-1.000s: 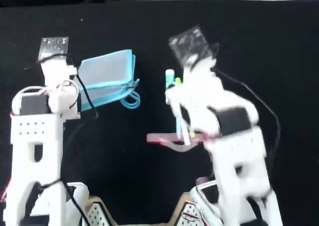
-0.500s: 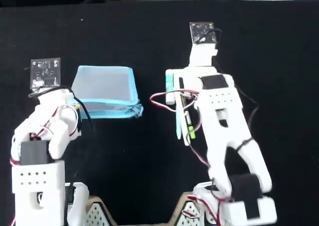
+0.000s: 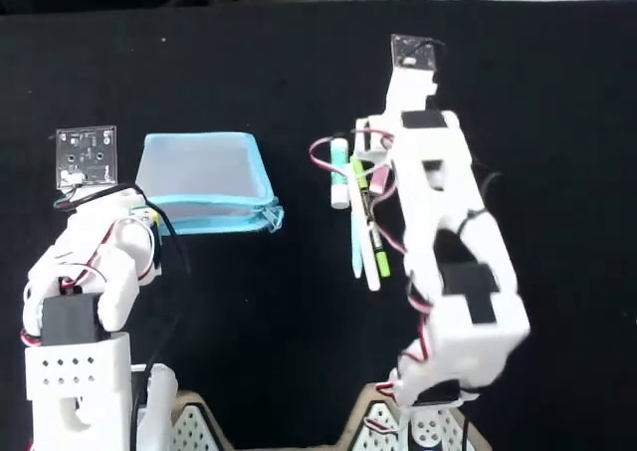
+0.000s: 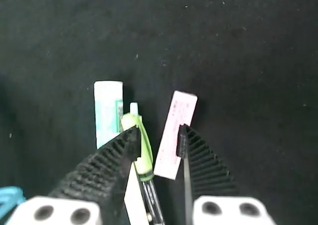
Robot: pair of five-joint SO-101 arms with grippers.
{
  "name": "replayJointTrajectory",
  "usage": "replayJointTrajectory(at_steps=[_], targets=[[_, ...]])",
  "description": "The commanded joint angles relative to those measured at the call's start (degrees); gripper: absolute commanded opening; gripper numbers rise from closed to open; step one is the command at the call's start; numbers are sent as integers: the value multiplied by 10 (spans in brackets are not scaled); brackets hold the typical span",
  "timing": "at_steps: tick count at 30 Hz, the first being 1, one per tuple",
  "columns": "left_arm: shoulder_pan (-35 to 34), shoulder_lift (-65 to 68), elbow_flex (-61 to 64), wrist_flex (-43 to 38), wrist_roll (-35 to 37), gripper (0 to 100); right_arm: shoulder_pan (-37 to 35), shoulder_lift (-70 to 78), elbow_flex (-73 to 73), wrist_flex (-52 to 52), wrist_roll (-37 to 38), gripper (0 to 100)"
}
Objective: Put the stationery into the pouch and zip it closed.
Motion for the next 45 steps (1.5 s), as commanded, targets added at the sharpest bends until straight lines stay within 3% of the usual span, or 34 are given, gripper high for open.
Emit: replayJointTrajectory(at_steps=[1,8,19,23,25,34,38,45], targets=[[0,-7,-8,-11,6,30,7,50,-115,50,-22,148],[0,-7,-8,-9,6,30,12,177,-302,158,-41,166],[0,-7,-8,-8,6,30,17,341,-488,240,-50,162],[0,-7,-8,-8,6,30,25,357,-557,315,-47,4],[0,-7,-8,-8,6,30,31,361,-591,353,-45,23],[-1,-7,-8,-8,6,30,70,359,-668,467,148,10],[-3,-7,-8,-8,6,30,86,356,-616,468,258,10],[-1,-7,-8,-9,6,30,108,221,-424,456,316,11]])
